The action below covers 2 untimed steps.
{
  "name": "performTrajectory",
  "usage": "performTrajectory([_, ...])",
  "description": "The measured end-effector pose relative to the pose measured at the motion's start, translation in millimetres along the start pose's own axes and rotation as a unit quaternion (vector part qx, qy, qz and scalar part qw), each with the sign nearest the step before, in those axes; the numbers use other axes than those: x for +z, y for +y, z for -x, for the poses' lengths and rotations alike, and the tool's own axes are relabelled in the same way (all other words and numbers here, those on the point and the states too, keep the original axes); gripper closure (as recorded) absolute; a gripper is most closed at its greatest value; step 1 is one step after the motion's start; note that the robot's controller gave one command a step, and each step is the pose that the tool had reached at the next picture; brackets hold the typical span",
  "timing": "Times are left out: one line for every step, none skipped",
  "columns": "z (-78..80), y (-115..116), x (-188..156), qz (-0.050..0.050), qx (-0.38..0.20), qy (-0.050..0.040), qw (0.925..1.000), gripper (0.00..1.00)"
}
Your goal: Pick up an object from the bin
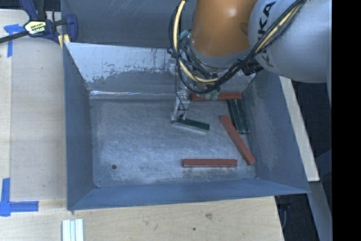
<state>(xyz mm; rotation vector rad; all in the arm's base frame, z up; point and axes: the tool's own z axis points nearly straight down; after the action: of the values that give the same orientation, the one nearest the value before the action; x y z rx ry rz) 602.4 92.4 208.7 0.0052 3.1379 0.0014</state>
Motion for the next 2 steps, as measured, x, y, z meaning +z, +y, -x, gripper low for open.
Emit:
performTrajectory([26.6,-13,26,0.0,-0.202,-0.0007,0.9793,0.0])
performTrajectory([7.5,-71,105,-0.001,-0.189,0.0048,0.982,0.0])
